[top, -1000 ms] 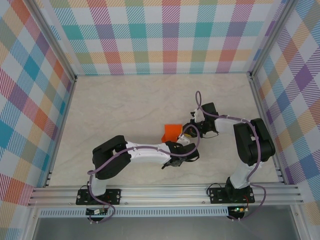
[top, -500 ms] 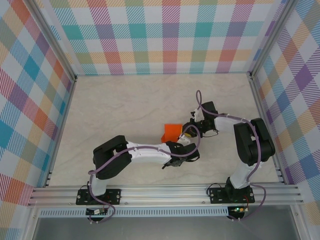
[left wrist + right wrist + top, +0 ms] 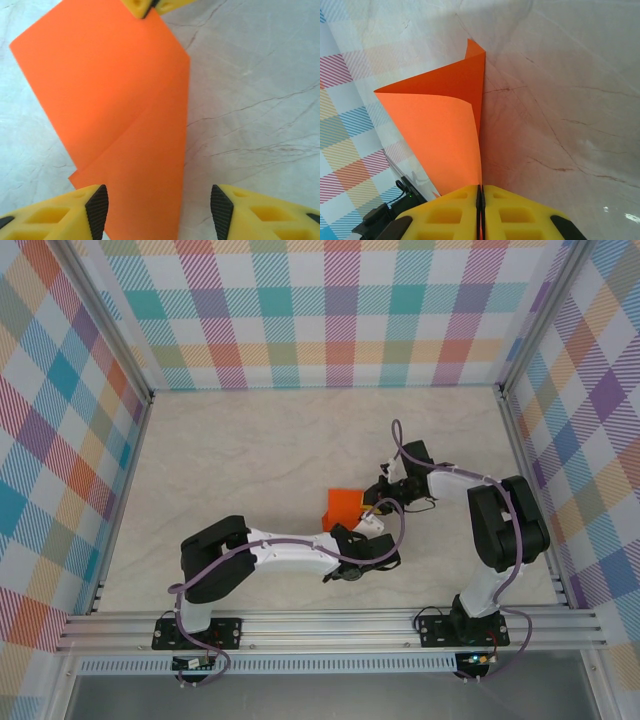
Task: Fold a paper plane with a square sheet of paper (fold left side to right side)
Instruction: Fold the wing for the fifth time at the center of the table.
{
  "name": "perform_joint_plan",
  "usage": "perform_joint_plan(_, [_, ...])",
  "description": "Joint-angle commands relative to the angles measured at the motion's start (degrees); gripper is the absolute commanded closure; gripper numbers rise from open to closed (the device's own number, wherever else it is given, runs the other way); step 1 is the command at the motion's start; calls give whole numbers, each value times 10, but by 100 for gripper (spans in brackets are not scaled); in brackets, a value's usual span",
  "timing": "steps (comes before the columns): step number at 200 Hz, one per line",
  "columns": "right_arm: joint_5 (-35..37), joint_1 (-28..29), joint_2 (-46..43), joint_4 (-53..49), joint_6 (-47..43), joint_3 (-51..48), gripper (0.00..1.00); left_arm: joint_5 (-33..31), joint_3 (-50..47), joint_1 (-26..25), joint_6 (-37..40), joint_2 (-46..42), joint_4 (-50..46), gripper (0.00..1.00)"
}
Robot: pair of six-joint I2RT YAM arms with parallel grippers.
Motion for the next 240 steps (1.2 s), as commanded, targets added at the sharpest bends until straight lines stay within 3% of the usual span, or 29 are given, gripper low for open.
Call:
perform_joint_plan(1, [-10,6,3,-16,6,15,90,-36,16,-7,-5,15,-26,46])
perform_joint_plan(168, [6,12,6,-37,-8,27,86,-23,27,-7,-11,55,-31,77])
perform_joint_plan(195, [25,12,-13,-43,-16,26,76,-21,30,-6,-11,54,-30,81])
perform_joint_plan(240, [119,-8,-102,-79,-31,28,54,-9,30,1,-16,50,-27,83])
